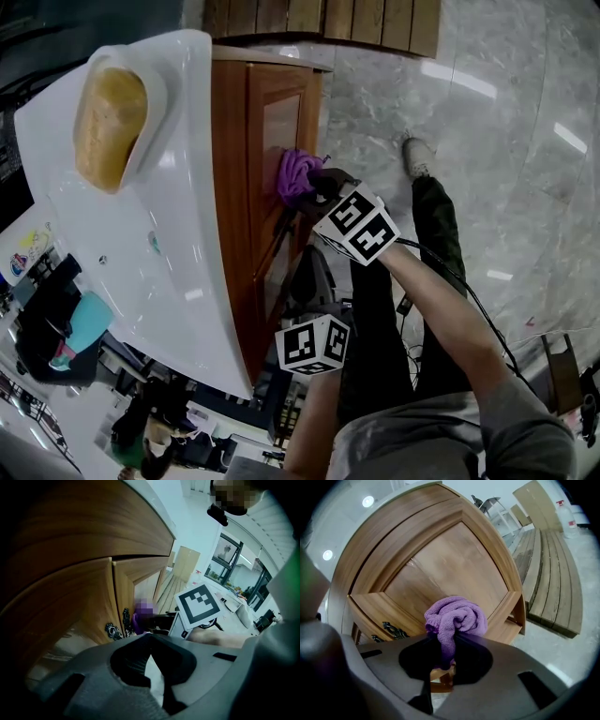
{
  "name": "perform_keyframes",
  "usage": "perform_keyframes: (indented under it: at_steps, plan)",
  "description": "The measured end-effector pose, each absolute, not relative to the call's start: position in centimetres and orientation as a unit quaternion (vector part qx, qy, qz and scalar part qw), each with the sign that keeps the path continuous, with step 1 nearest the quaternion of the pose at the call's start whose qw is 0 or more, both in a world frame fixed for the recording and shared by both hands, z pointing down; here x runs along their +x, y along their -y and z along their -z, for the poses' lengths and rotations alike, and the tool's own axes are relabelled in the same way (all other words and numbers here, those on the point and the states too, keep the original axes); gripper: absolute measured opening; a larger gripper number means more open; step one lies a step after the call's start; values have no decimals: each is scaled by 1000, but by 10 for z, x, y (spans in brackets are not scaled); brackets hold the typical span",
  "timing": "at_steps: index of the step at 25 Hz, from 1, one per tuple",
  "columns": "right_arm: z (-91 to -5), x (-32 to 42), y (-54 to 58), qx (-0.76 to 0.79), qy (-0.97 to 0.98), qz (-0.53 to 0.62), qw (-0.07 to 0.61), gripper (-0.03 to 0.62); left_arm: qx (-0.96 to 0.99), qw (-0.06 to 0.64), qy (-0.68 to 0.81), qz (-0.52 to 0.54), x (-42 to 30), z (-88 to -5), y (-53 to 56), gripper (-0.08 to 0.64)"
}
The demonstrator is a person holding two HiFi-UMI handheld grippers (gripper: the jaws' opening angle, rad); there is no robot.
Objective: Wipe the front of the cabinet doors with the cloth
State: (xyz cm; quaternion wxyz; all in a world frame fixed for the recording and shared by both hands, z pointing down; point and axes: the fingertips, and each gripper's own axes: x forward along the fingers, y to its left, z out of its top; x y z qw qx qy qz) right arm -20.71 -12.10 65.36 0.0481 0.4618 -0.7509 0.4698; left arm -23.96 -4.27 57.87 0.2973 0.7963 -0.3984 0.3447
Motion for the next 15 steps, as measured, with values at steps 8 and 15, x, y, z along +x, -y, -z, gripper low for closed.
perform_keyframes:
  at_steps: [8, 15]
  plan:
    - [-688, -207, 120, 454, 744, -482, 92, 63, 793, 306, 397, -346, -238, -587, 46, 6]
    - [-709, -207, 119, 453, 738, -486, 117, 63, 790, 315, 388, -354, -235, -601, 43, 6]
